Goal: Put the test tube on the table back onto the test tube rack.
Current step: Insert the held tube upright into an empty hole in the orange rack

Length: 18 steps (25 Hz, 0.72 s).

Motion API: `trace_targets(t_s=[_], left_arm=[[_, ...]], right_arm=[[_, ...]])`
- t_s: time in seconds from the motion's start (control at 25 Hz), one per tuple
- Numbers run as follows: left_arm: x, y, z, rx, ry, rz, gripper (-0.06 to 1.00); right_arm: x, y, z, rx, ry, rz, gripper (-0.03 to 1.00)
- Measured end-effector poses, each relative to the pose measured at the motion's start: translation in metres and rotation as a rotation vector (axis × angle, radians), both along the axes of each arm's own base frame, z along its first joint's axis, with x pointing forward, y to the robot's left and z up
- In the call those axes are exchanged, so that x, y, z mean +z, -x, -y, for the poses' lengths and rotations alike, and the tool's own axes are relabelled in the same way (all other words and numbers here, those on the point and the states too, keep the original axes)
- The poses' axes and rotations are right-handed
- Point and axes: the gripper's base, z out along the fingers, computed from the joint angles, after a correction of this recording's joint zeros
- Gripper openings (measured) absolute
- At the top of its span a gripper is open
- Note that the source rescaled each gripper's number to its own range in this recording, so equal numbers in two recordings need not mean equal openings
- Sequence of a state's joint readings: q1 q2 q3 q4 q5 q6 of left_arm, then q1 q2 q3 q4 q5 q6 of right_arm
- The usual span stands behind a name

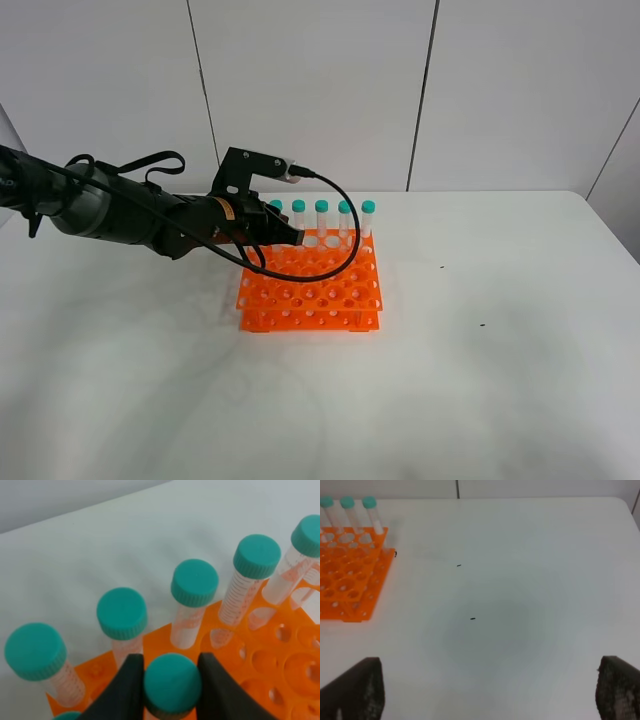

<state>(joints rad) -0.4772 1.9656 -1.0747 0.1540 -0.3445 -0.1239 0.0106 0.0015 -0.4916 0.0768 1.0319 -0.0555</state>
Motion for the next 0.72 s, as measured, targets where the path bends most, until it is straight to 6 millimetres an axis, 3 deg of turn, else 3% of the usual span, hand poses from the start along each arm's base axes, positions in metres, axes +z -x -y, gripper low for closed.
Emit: trace_targets(t_s=[0.72], left_arm=[[-0.0091,-0.0016,0.0011,0.002,0.005,-0.006,0.0]], right_arm=[[0.0,0.0,0.0,0.0,0.0,0.0,0.92]])
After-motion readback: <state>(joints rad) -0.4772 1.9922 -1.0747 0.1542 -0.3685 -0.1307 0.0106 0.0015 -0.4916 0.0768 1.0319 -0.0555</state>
